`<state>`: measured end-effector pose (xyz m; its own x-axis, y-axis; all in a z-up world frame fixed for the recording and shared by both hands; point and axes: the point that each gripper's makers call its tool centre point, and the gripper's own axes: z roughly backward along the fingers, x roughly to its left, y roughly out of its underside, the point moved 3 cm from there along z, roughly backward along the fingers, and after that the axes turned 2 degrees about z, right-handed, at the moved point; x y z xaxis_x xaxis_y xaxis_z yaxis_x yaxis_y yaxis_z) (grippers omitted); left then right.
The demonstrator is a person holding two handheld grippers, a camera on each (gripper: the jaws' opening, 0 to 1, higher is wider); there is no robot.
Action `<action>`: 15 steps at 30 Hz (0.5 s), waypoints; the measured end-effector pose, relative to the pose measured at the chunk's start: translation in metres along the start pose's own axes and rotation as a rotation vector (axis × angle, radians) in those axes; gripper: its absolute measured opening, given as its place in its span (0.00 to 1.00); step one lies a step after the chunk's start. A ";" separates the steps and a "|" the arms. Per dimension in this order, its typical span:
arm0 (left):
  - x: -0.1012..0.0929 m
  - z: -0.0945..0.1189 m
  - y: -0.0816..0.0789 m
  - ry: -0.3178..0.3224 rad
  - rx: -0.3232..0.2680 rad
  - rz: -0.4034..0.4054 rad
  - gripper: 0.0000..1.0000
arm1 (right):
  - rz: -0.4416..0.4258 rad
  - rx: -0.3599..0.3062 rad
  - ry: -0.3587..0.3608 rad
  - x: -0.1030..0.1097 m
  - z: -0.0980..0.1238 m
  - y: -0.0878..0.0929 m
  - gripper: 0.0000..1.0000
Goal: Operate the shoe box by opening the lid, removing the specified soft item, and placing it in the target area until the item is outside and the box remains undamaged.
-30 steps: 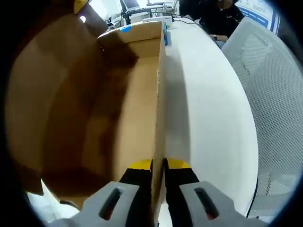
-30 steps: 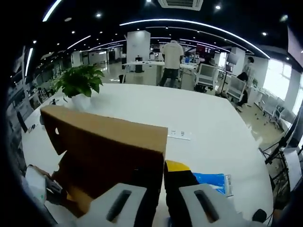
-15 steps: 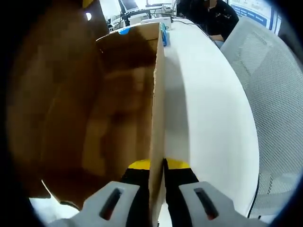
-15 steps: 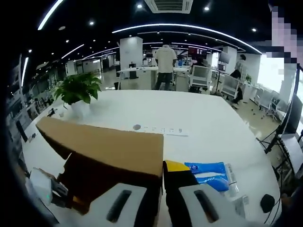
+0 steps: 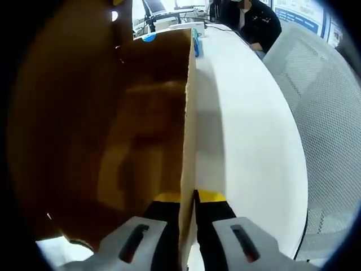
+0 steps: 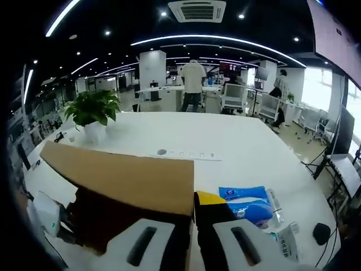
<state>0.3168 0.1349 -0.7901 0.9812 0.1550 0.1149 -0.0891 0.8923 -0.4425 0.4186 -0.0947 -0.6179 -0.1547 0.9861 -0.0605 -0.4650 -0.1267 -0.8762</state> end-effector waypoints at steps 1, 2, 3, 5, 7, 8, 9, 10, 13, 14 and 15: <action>0.000 0.000 0.000 -0.006 0.000 0.006 0.06 | -0.001 0.000 0.003 0.000 -0.001 0.000 0.00; 0.001 0.000 0.000 -0.007 0.004 0.020 0.06 | -0.006 -0.003 0.006 0.000 -0.001 0.000 0.00; 0.002 0.000 0.000 -0.004 0.005 0.028 0.06 | -0.006 -0.006 0.007 0.001 -0.002 -0.001 0.00; 0.002 0.001 0.000 0.003 0.002 0.005 0.06 | 0.010 -0.012 0.014 0.004 -0.003 -0.002 0.00; 0.002 0.001 0.000 0.003 -0.005 -0.003 0.06 | 0.024 -0.024 0.015 0.004 -0.004 -0.002 0.00; 0.002 0.001 -0.001 -0.003 -0.006 -0.007 0.06 | 0.038 -0.034 0.015 0.004 -0.005 -0.001 0.00; 0.002 0.002 -0.001 0.000 -0.006 -0.012 0.06 | 0.032 -0.037 0.017 0.004 -0.004 0.000 0.00; 0.003 0.002 -0.001 0.006 -0.003 -0.006 0.06 | 0.028 -0.040 0.017 0.004 -0.004 0.000 0.00; 0.008 0.003 0.000 -0.025 0.016 -0.026 0.06 | 0.056 -0.049 0.040 0.006 -0.003 0.001 0.00; 0.016 0.005 0.003 -0.082 0.047 -0.054 0.08 | 0.061 -0.051 0.043 0.006 -0.003 0.001 0.00; 0.018 0.006 0.003 -0.116 0.033 -0.022 0.11 | 0.072 -0.054 0.047 0.007 -0.003 0.002 0.00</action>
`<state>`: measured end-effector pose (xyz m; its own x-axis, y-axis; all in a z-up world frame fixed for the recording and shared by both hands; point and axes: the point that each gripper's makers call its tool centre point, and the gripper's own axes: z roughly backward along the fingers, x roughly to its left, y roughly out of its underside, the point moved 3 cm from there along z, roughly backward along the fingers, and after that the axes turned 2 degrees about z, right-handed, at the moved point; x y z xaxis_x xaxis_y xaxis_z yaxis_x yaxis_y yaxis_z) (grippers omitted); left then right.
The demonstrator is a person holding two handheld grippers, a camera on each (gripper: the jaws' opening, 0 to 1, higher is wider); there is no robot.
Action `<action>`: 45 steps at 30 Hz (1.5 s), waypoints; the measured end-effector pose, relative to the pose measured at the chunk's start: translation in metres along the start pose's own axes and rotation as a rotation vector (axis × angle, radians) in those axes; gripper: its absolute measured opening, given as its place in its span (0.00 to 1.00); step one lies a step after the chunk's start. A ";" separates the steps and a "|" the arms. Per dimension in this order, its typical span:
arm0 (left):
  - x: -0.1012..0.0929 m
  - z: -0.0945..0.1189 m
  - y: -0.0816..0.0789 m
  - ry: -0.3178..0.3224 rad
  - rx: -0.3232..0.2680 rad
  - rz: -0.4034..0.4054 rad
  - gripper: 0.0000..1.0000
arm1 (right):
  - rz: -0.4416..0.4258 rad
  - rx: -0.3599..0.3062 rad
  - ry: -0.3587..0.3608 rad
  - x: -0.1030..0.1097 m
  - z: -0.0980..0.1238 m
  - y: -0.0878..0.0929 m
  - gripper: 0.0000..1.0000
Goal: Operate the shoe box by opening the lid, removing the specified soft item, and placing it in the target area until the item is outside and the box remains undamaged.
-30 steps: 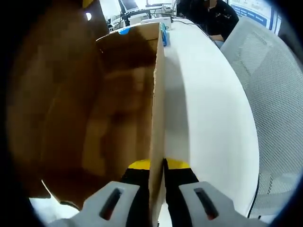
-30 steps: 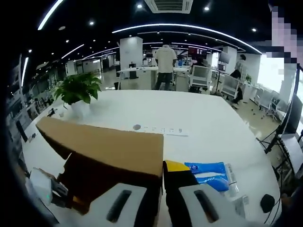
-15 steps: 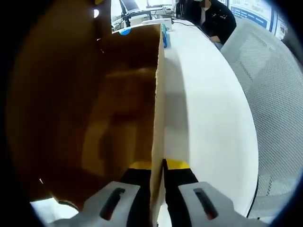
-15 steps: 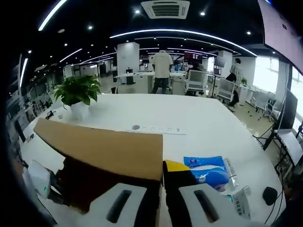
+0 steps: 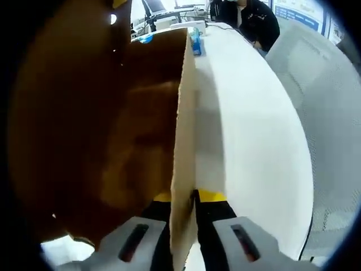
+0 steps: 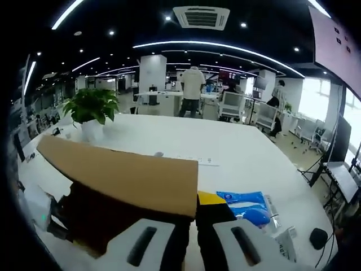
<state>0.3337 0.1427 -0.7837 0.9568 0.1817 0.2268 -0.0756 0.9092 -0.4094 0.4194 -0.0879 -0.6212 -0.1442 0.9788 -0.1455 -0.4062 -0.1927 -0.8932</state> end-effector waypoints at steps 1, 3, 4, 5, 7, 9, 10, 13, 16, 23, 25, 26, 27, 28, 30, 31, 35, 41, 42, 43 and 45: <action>-0.002 0.000 -0.001 0.019 -0.013 0.003 0.12 | 0.008 -0.003 0.004 0.001 0.000 0.000 0.00; -0.001 0.003 -0.003 0.002 -0.038 0.035 0.16 | 0.027 -0.013 0.009 0.002 0.000 0.001 0.00; -0.002 0.006 -0.006 0.010 -0.067 0.090 0.20 | 0.021 -0.015 0.010 0.001 0.000 0.001 0.00; -0.004 0.007 -0.010 0.033 -0.087 0.126 0.23 | 0.024 -0.016 0.010 0.001 0.001 0.001 0.00; -0.006 0.012 -0.019 0.054 -0.136 0.148 0.27 | 0.030 -0.022 0.009 0.002 0.001 0.001 0.00; -0.008 0.018 -0.028 0.038 -0.172 0.137 0.30 | 0.035 -0.028 0.011 0.002 0.002 0.002 0.00; -0.007 0.021 -0.033 0.021 -0.193 0.136 0.32 | 0.037 -0.029 0.011 0.002 0.002 0.002 0.00; -0.010 0.030 -0.047 -0.003 -0.256 0.187 0.37 | 0.032 -0.031 0.013 0.002 0.002 0.002 0.00; -0.013 0.037 -0.054 -0.027 -0.278 0.257 0.46 | 0.031 -0.031 0.010 0.002 0.002 0.002 0.00; -0.023 0.062 -0.052 -0.102 -0.334 0.422 0.58 | 0.028 -0.033 -0.010 0.002 0.002 0.003 0.00; -0.024 0.072 -0.047 -0.144 -0.363 0.506 0.59 | 0.017 -0.030 -0.013 0.002 0.001 0.003 0.00; -0.023 0.078 -0.040 -0.195 -0.380 0.565 0.59 | 0.010 -0.026 -0.015 0.002 0.001 0.004 0.00; -0.024 0.081 -0.033 -0.214 -0.376 0.609 0.60 | 0.011 -0.027 -0.016 0.002 0.001 0.004 0.00; -0.024 0.083 -0.027 -0.229 -0.372 0.649 0.60 | 0.015 -0.026 -0.020 0.002 0.001 0.005 0.00; -0.022 0.090 -0.012 -0.282 -0.375 0.748 0.60 | 0.026 -0.026 -0.028 0.002 0.001 0.005 0.00; -0.020 0.096 -0.005 -0.312 -0.378 0.785 0.61 | 0.028 -0.026 -0.030 0.002 0.001 0.006 0.00; -0.008 0.107 0.005 -0.349 -0.402 0.886 0.67 | 0.040 -0.021 -0.038 0.002 0.002 0.008 0.00; 0.022 0.132 0.007 -0.464 -0.442 0.959 0.76 | 0.027 -0.019 -0.047 0.000 0.003 0.008 0.00; 0.025 0.136 0.007 -0.469 -0.448 0.962 0.75 | 0.029 -0.023 -0.048 0.000 0.004 0.009 0.00; 0.027 0.138 0.007 -0.472 -0.442 0.957 0.74 | 0.026 -0.019 -0.051 0.000 0.004 0.011 0.00; 0.032 0.142 0.007 -0.489 -0.433 0.938 0.73 | 0.024 -0.014 -0.054 0.001 0.006 0.014 0.00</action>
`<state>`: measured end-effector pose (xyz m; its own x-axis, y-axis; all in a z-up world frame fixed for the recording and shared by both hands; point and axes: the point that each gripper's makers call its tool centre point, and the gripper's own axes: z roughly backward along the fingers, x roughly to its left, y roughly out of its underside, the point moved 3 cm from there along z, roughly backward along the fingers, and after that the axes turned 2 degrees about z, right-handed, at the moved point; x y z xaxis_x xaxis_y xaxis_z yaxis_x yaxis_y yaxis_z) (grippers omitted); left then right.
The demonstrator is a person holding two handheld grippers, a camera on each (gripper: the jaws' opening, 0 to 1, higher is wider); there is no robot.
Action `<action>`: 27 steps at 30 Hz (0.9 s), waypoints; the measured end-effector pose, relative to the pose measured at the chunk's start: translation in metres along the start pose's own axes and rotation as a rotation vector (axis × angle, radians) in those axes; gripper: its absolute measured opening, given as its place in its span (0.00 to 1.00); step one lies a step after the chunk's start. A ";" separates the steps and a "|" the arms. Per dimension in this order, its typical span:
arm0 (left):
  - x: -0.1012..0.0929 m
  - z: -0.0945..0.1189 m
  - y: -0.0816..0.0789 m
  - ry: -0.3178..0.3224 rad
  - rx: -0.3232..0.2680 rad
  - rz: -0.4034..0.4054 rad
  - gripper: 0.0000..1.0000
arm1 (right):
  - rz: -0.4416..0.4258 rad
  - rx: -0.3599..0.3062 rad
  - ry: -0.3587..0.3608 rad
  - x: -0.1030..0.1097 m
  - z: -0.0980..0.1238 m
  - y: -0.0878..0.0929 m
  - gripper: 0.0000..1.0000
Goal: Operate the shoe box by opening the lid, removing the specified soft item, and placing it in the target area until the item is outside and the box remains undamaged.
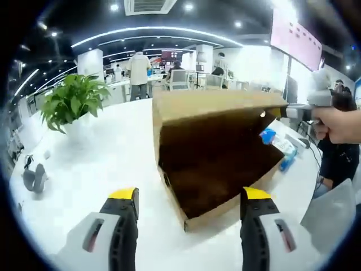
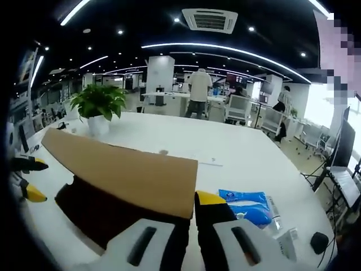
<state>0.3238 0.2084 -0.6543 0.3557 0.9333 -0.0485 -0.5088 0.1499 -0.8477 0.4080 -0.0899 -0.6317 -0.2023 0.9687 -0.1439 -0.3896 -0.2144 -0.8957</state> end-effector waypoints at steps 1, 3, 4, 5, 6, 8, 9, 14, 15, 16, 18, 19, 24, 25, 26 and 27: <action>0.001 0.000 -0.002 -0.003 0.001 -0.012 0.72 | 0.020 0.005 -0.001 0.001 0.001 0.002 0.00; 0.004 0.000 -0.006 -0.010 -0.006 -0.037 0.69 | 0.017 0.005 -0.005 0.001 0.002 0.003 0.00; 0.006 -0.001 -0.009 -0.007 -0.005 -0.041 0.67 | 0.010 0.006 -0.005 0.001 0.002 0.003 0.00; 0.006 -0.002 -0.011 -0.005 -0.004 -0.043 0.67 | 0.010 0.010 -0.006 0.001 0.003 0.004 0.00; 0.006 -0.003 -0.014 -0.003 -0.004 -0.043 0.67 | 0.012 0.012 -0.007 0.001 0.004 0.005 0.00; 0.005 -0.003 -0.019 0.000 -0.009 -0.045 0.67 | 0.017 0.013 -0.006 0.002 0.005 0.006 0.00; 0.004 -0.003 -0.022 0.004 -0.014 -0.040 0.66 | 0.016 0.014 -0.007 0.002 0.005 0.007 0.00; -0.005 -0.008 -0.029 0.023 -0.030 -0.059 0.64 | -0.007 0.049 -0.019 0.003 0.007 0.018 0.00; -0.006 -0.008 -0.030 0.021 -0.032 -0.065 0.64 | -0.008 0.061 -0.029 0.004 0.008 0.021 0.00; -0.006 -0.009 -0.031 0.017 -0.041 -0.073 0.64 | -0.019 0.066 -0.031 0.004 0.009 0.022 0.00; -0.007 -0.010 -0.031 0.023 -0.032 -0.067 0.63 | -0.033 0.066 -0.037 0.004 0.011 0.023 0.00; -0.008 -0.011 -0.030 0.025 -0.025 -0.060 0.62 | -0.042 0.067 -0.042 0.005 0.012 0.022 0.01; -0.011 -0.011 -0.026 0.024 0.007 -0.068 0.55 | 0.075 0.041 -0.087 0.012 0.020 0.018 0.10; -0.011 -0.011 -0.025 0.022 0.008 -0.069 0.55 | 0.095 0.035 -0.098 0.014 0.022 0.018 0.10; -0.012 -0.012 -0.024 0.021 0.010 -0.071 0.56 | 0.128 0.040 -0.105 0.015 0.024 0.019 0.11; -0.014 -0.013 -0.022 0.025 0.018 -0.075 0.56 | 0.132 0.040 -0.105 0.016 0.025 0.019 0.13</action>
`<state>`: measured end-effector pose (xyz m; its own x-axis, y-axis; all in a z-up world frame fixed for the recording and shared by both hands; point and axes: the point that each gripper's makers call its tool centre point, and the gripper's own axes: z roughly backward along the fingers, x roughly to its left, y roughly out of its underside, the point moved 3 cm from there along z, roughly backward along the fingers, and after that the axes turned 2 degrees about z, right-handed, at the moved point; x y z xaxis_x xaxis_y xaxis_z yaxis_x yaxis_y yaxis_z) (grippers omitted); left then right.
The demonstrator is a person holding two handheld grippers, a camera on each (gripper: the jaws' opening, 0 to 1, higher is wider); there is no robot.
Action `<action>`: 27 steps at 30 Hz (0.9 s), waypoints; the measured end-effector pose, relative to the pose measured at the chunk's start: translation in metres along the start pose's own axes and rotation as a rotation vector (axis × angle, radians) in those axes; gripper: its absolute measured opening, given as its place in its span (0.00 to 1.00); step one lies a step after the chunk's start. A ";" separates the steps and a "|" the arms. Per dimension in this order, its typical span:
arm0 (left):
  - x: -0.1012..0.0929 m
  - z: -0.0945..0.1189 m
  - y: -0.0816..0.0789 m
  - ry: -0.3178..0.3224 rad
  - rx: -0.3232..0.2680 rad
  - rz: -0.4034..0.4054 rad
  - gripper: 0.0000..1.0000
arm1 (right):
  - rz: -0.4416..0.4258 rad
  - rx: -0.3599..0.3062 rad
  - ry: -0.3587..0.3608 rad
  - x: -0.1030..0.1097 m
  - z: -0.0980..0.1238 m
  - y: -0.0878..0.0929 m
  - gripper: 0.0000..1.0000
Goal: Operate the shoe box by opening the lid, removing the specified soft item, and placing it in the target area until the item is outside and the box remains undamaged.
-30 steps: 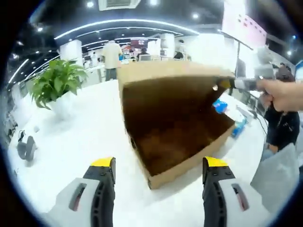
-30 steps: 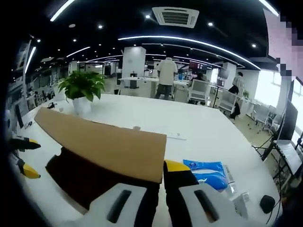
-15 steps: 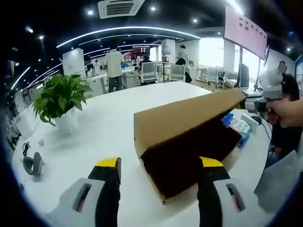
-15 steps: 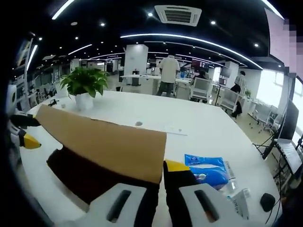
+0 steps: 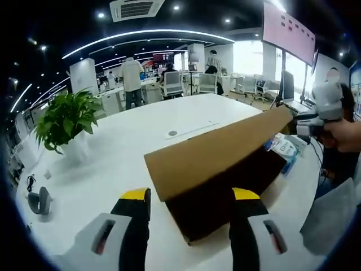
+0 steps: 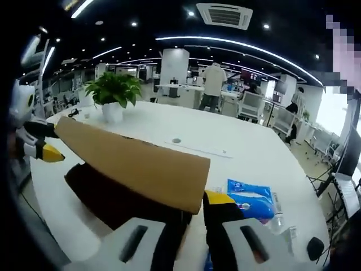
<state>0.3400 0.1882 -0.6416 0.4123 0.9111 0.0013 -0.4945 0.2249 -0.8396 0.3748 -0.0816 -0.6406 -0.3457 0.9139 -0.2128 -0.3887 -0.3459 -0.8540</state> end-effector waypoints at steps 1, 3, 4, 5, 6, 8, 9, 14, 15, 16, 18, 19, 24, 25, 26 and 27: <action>-0.001 0.000 0.001 0.002 0.005 -0.004 0.56 | -0.005 -0.002 -0.004 0.002 0.002 0.000 0.15; -0.003 0.000 0.004 0.007 0.009 -0.010 0.56 | 0.015 -0.008 -0.008 0.005 0.004 0.000 0.18; -0.004 0.000 0.005 0.010 0.013 -0.010 0.55 | 0.024 -0.008 -0.008 0.006 0.005 0.000 0.19; -0.005 0.000 0.006 0.010 0.016 -0.010 0.56 | 0.031 -0.007 -0.008 0.007 0.005 0.001 0.20; -0.005 0.001 0.006 0.011 0.019 -0.011 0.56 | 0.039 -0.005 -0.010 0.008 0.005 0.002 0.21; -0.008 0.002 0.008 0.025 0.023 -0.015 0.58 | 0.040 -0.007 -0.011 0.008 0.006 0.002 0.22; -0.007 0.003 0.009 0.022 0.028 -0.028 0.58 | 0.037 -0.009 -0.012 0.008 0.006 0.003 0.22; -0.011 0.003 0.012 0.031 0.039 -0.023 0.60 | 0.009 -0.003 -0.029 0.014 0.006 0.004 0.29; -0.013 0.003 0.013 0.031 0.048 -0.041 0.61 | 0.008 0.000 -0.032 0.015 0.006 0.004 0.31; -0.013 0.004 0.013 0.031 0.047 -0.043 0.62 | 0.001 0.000 -0.036 0.016 0.006 0.004 0.33; -0.015 0.004 0.014 0.040 0.048 -0.034 0.64 | -0.016 0.000 -0.048 0.020 0.007 0.004 0.37; -0.015 0.004 0.014 0.044 0.048 -0.030 0.65 | -0.013 0.003 -0.051 0.022 0.008 0.005 0.39; -0.020 0.001 0.020 0.052 0.065 -0.026 0.69 | -0.014 0.006 -0.104 0.033 0.010 0.012 0.51; -0.020 0.001 0.021 0.053 0.069 -0.027 0.70 | -0.016 0.008 -0.111 0.034 0.010 0.013 0.54; -0.021 0.000 0.023 0.052 0.079 -0.029 0.70 | -0.021 0.011 -0.123 0.037 0.012 0.015 0.57; -0.021 -0.001 0.025 0.048 0.090 -0.030 0.70 | -0.023 0.015 -0.131 0.039 0.012 0.017 0.59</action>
<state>0.3190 0.1742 -0.6633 0.4632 0.8862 -0.0027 -0.5470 0.2835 -0.7876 0.3443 -0.0540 -0.6573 -0.4443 0.8866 -0.1285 -0.4103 -0.3288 -0.8506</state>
